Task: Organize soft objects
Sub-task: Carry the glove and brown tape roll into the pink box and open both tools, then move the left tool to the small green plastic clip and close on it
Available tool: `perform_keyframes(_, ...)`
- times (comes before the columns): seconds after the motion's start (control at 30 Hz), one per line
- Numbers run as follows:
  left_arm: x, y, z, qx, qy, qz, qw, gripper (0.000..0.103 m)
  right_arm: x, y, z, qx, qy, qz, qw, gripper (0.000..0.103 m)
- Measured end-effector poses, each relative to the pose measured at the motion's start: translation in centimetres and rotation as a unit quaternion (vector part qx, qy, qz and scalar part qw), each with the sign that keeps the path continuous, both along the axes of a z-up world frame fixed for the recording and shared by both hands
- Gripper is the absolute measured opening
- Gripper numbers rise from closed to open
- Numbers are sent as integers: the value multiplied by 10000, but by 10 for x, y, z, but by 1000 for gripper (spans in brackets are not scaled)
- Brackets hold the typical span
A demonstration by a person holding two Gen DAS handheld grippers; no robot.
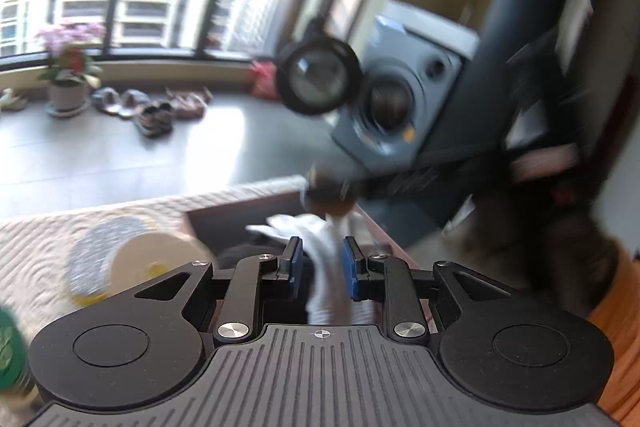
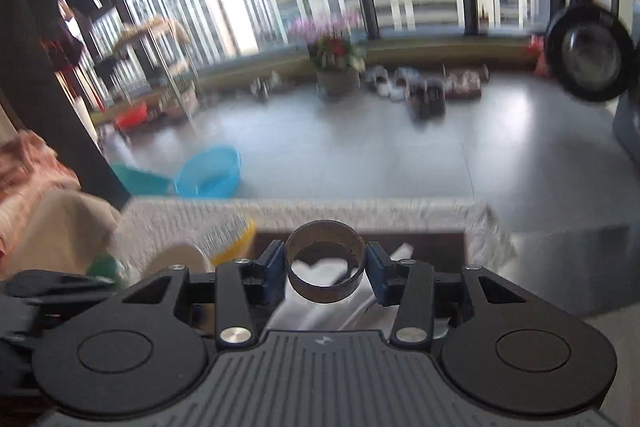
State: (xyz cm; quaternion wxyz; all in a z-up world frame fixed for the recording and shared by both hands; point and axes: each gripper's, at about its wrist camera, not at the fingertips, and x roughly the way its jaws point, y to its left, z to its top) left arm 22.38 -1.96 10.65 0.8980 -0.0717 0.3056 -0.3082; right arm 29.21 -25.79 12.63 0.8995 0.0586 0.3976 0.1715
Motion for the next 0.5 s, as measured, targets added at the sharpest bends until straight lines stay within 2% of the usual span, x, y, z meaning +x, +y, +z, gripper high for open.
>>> perform_keyframes(0.1, -24, 35, 8, 19, -326, 512, 9982, 24, 16, 5, -43, -532, 439, -210, 9974, 43)
perform_keyframes(0.17, -37, 61, 12, 214, -604, 848, 9943, 24, 18, 2, -55, -513, 426, -215, 9975, 45)
perform_keyframes(0.23, -42, 83, 9, 383, -677, 1143, 9904, 24, 20, 4, -53, -590, 421, -148, 9973, 46)
perform_keyframes(0.37, -41, 97, -15, 511, -293, 1215, 9908, 24, 16, 18, -37, -998, 391, -65, 9942, 51)
perform_keyframes(0.43, -44, 90, -31, 769, -264, 1137, 9902, 24, 13, 20, -21, -1146, 244, -82, 9931, 58)
perform_keyframes(0.5, -44, 76, -48, 1213, -326, 989, 9871, 24, 6, 22, -6, -1208, 82, -99, 9926, 58)
